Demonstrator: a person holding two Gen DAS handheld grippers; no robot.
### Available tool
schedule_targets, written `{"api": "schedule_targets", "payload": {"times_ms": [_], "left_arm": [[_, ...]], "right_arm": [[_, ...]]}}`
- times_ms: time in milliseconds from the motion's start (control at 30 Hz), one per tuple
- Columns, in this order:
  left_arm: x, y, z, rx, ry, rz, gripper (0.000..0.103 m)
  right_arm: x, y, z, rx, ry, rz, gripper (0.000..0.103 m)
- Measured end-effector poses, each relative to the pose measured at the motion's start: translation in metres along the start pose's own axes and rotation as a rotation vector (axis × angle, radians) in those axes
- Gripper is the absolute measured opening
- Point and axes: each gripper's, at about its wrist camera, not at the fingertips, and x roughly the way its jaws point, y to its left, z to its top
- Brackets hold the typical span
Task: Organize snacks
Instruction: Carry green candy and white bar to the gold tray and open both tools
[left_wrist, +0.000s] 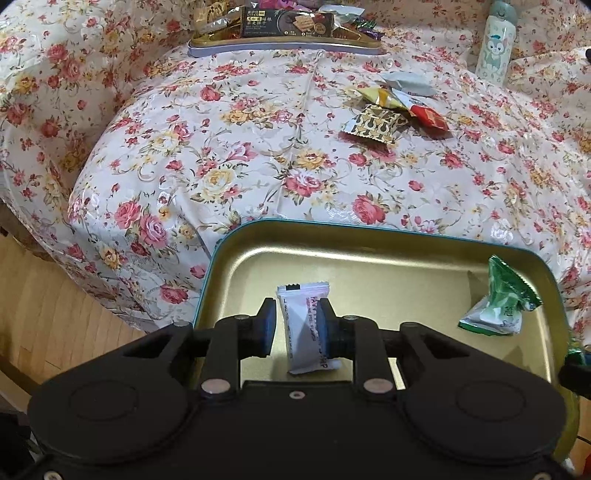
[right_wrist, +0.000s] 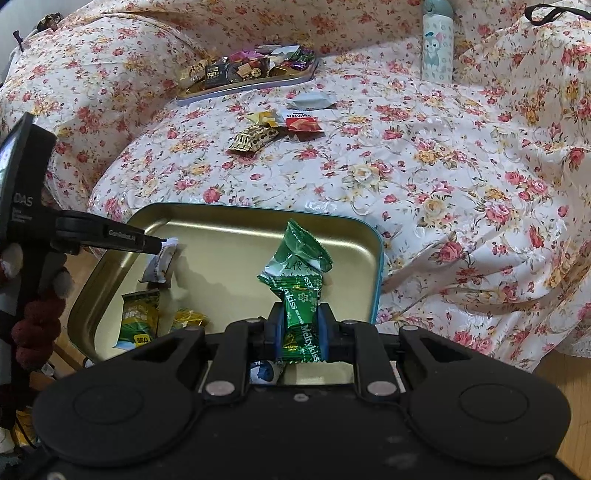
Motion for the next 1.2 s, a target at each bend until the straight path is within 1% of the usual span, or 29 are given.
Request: {"api": "schedule_targets", "payload": {"times_ms": [133, 233, 400, 633, 733, 1200], "left_arm": [[-0.012, 0.000, -0.007, -0.006, -0.018, -0.012, 0.032], [-0.020, -0.001, -0.013, -0.008, -0.029, -0.017, 0.036], [-0.031, -0.004, -0.027, -0.005, -0.037, -0.027, 0.036], [-0.043, -0.012, -0.038, 0.033, -0.060, -0.020, 0.036], [-0.045, -0.013, -0.040, 0.036, -0.058, -0.035, 0.036], [-0.042, -0.019, -0.046, 0.051, -0.041, -0.039, 0.036]], "right_arm": [[0.002, -0.001, -0.001, 0.004, 0.005, -0.009, 0.020], [0.004, -0.002, -0.001, 0.007, 0.011, -0.016, 0.020], [0.006, -0.002, -0.001, 0.010, 0.020, -0.020, 0.020], [0.010, -0.002, 0.001, 0.012, 0.035, -0.028, 0.021], [0.012, -0.002, 0.000, 0.012, 0.044, -0.030, 0.021], [0.016, -0.003, 0.000, 0.022, 0.065, -0.027, 0.022]]}}
